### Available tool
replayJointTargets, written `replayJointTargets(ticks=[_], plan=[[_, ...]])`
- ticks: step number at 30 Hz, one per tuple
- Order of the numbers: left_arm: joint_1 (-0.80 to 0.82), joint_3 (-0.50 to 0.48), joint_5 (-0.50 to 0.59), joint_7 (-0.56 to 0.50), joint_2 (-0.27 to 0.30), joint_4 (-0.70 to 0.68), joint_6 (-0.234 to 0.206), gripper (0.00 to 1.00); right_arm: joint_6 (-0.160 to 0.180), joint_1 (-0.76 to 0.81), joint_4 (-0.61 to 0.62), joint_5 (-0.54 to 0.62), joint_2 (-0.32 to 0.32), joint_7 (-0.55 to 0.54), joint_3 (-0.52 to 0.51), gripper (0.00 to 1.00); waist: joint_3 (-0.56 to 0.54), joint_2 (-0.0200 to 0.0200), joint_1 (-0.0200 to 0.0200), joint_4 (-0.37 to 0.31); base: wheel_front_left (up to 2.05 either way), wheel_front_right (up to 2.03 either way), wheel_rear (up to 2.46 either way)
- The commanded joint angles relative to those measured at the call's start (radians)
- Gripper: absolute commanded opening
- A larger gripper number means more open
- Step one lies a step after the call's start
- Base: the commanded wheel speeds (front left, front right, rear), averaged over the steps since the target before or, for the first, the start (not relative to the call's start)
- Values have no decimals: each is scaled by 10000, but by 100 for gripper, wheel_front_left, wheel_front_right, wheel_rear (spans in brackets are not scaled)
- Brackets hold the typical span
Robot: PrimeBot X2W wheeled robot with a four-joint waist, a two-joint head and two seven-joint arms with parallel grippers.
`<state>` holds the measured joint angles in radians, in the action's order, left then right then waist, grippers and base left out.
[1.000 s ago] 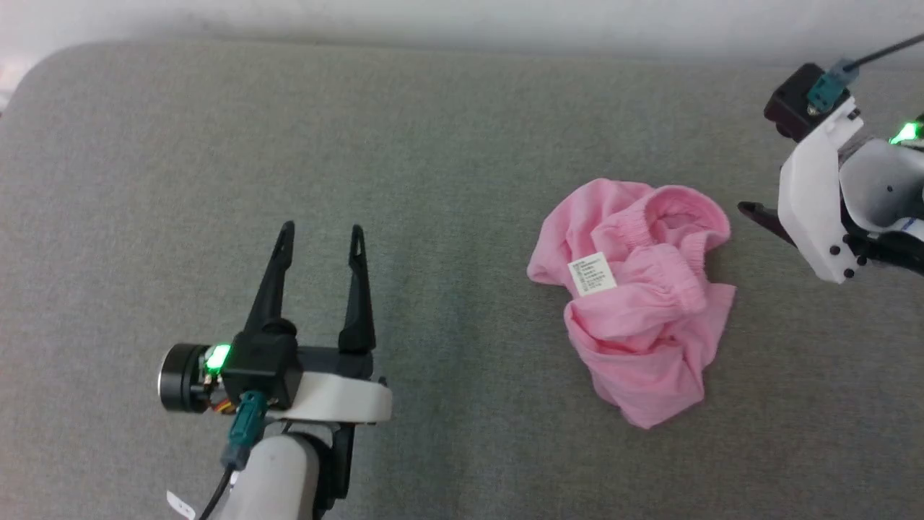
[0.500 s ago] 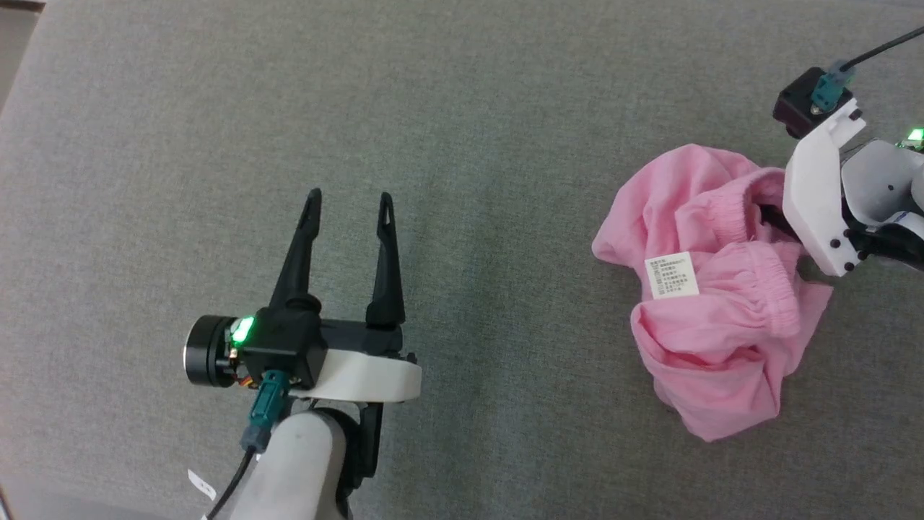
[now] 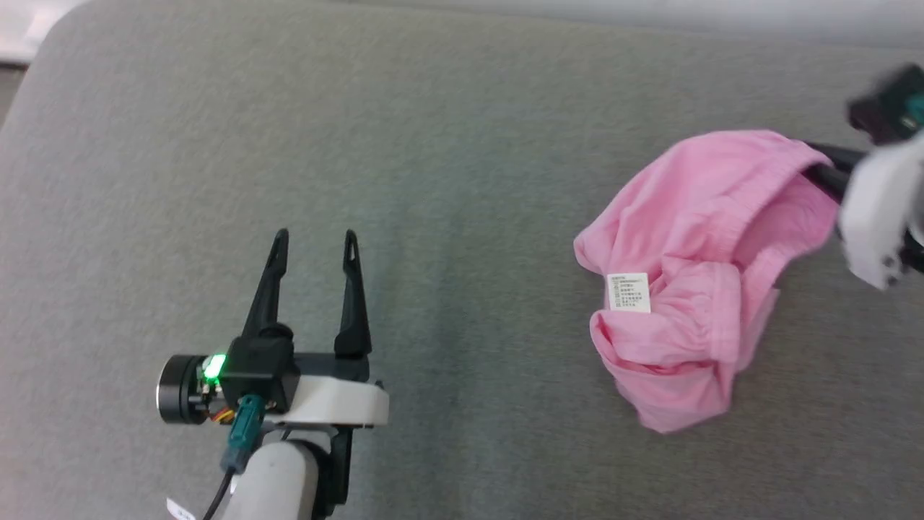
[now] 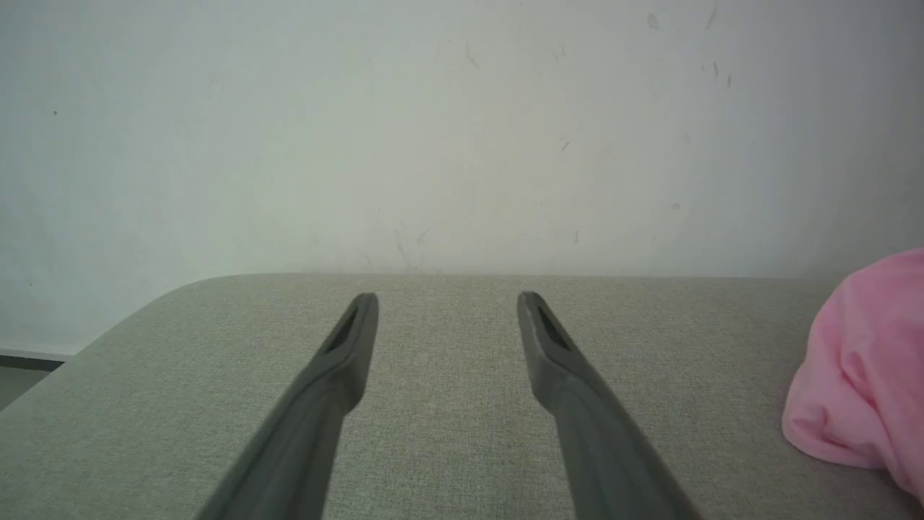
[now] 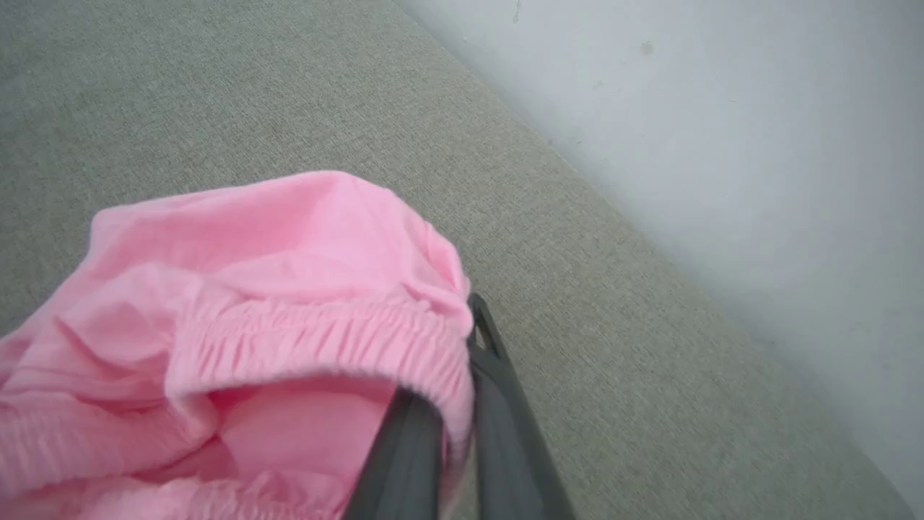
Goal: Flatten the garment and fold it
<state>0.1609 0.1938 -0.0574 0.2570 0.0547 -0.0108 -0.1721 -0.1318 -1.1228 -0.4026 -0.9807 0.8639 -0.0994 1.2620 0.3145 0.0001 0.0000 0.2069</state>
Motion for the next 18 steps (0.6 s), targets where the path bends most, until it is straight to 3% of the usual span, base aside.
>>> replayJointTargets(ticks=[1, 8, 16, 17, 18], plan=[[-160, -100, 98, 47, -37, -1, 93, 100, 11, 460, 116, -69, 333, 190, 7, 0, -867, -1, 0, -898, 0, 0, 0], [-586, -320, 240, 47, -37, -23, 270, 100, 11, 2924, 488, -397, 1186, 267, 107, 0, -1264, -1, 0, -1432, 0, 0, 0], [-699, -344, 330, 47, -39, 70, 394, 100, 11, 5061, -452, -742, 558, 62, 112, 0, -1528, -1, 0, -1570, 0, 0, 0], [-737, -354, 331, 47, -39, 82, 393, 100, 11, 5142, -594, -839, 459, 185, -5, 92, -1589, -1, 0, -1590, 0, 0, 0], [-782, -372, 335, 47, -39, 90, 392, 100, 11, 5159, -634, -858, 387, 337, -107, 100, -1659, -1, 0, -1616, 0, 0, 0]])
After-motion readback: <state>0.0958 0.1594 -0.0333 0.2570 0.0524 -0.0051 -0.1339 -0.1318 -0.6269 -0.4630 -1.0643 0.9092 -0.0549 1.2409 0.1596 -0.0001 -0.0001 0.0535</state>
